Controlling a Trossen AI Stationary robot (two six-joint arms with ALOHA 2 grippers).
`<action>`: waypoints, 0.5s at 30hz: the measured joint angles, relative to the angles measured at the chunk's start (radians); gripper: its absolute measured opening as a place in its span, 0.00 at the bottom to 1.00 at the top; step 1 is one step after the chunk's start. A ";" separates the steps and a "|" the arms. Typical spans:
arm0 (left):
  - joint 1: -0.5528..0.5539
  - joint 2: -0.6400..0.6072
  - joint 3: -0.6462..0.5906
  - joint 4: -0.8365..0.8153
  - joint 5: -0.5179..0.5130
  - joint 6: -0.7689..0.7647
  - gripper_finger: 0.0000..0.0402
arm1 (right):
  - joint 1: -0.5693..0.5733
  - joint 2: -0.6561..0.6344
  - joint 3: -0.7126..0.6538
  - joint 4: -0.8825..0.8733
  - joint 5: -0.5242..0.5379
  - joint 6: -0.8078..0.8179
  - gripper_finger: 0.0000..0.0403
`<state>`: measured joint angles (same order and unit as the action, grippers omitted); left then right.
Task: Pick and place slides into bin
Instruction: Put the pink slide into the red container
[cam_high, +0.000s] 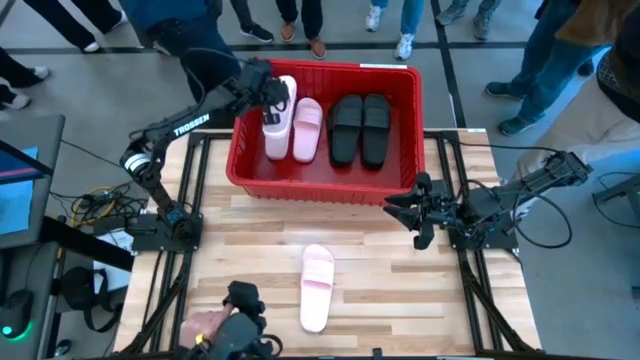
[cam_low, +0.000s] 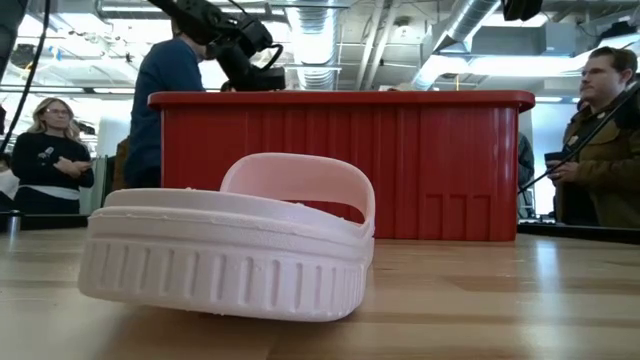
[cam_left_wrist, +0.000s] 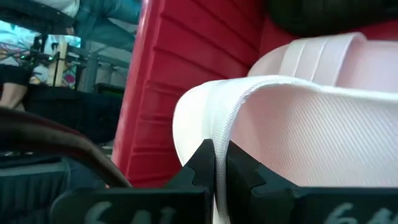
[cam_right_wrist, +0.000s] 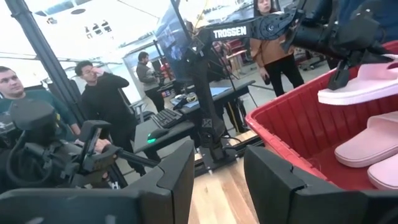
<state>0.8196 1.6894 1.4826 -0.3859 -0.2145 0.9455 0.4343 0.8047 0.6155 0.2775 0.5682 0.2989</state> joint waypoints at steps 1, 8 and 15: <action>0.006 0.000 0.000 -0.001 0.000 0.003 0.00 | 0.000 0.000 0.000 0.000 0.002 0.000 0.32; 0.015 0.032 0.000 -0.037 -0.022 0.018 0.00 | -0.005 0.000 0.000 -0.002 0.003 0.003 0.32; 0.010 0.074 0.000 -0.001 -0.019 0.027 0.00 | -0.004 0.005 0.000 -0.004 0.002 0.020 0.32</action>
<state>0.8295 1.7634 1.4826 -0.3872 -0.2331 0.9721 0.4300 0.8094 0.6155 0.2731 0.5705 0.3190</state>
